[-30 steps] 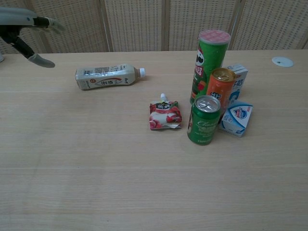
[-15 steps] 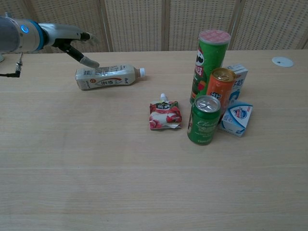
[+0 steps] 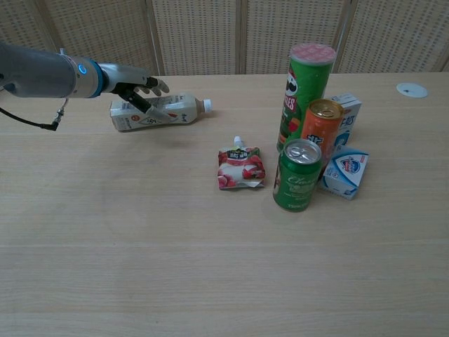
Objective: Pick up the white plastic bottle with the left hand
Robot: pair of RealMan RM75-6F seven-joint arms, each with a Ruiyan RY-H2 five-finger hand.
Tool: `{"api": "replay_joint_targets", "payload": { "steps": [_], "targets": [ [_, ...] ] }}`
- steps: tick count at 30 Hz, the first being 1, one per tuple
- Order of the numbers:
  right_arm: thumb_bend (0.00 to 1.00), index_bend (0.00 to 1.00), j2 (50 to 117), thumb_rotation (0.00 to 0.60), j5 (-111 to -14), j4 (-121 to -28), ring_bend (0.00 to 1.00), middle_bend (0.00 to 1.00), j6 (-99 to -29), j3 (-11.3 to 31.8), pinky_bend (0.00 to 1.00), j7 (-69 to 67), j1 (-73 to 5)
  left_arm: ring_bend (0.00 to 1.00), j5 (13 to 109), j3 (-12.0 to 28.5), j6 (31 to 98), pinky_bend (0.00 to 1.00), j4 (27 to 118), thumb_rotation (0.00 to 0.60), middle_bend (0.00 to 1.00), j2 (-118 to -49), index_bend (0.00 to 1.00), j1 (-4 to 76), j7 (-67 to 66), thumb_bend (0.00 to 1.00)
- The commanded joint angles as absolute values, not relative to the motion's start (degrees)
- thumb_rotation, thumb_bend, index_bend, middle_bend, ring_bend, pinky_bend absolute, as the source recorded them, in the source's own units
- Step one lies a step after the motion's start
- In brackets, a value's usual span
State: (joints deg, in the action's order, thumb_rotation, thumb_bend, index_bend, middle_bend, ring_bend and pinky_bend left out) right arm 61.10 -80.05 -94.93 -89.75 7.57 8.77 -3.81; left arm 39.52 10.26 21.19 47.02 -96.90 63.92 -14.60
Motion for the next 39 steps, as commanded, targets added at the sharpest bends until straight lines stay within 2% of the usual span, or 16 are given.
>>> {"api": "replay_joint_targets", "payload": {
  "steps": [1,6,12,17,23,28,31,35,39],
  "targets": [
    [0.27,0.00,61.10,0.253,-80.07,-94.95,0.00,0.13,-89.78,7.57,0.00,8.77,-3.71,0.00,40.73,9.73,20.04,0.00,45.81,0.306,0.00,-97.87,0.00,64.05,-13.39,0.24],
    [0.27,0.00,61.11,0.252,-80.34,-94.89,0.00,0.13,-89.96,7.71,0.00,8.78,-3.62,0.00,42.06,8.53,18.18,0.00,45.57,0.308,0.00,-98.00,0.00,63.75,-12.01,0.24],
    [0.27,0.00,61.40,0.254,-80.81,-94.73,0.00,0.13,-89.98,7.87,0.00,8.69,-3.72,0.00,44.66,6.60,18.86,0.00,52.21,0.305,0.00,-93.63,0.00,62.46,-11.17,0.24],
    [0.27,0.00,61.56,0.254,-81.47,-94.80,0.00,0.13,-90.15,7.99,0.00,8.59,-3.85,0.00,46.11,4.20,21.20,0.00,63.47,0.300,0.00,-86.20,0.00,60.56,-11.14,0.24],
    [0.27,0.00,61.24,0.253,-82.04,-95.37,0.00,0.13,-90.73,8.07,0.00,8.64,-3.60,0.00,48.28,0.88,27.11,0.00,80.24,0.296,0.00,-75.46,0.00,57.03,-11.47,0.24],
    [0.27,0.00,61.25,0.254,-82.45,-95.56,0.00,0.13,-90.84,8.05,0.00,8.62,-3.56,0.00,51.72,0.14,33.56,0.00,87.91,0.297,0.00,-69.95,0.00,53.80,-11.24,0.24],
    [0.27,0.00,61.57,0.252,-82.69,-95.48,0.00,0.13,-90.59,8.00,0.00,8.65,-3.74,0.00,54.65,0.70,37.77,0.00,88.15,0.298,0.00,-69.99,0.00,52.26,-11.18,0.24],
    [0.27,0.00,62.00,0.254,-82.90,-95.29,0.00,0.13,-90.55,7.93,0.00,8.60,-3.77,0.00,57.92,1.60,39.40,0.00,84.40,0.311,0.00,-72.89,0.00,52.04,-10.86,0.24],
    [0.27,0.00,61.90,0.250,-82.41,-95.13,0.00,0.13,-90.97,7.95,0.00,8.18,-3.22,0.00,59.46,2.91,37.91,0.00,78.98,0.371,0.00,-76.94,0.00,53.05,-9.36,0.24]
  ]
}}
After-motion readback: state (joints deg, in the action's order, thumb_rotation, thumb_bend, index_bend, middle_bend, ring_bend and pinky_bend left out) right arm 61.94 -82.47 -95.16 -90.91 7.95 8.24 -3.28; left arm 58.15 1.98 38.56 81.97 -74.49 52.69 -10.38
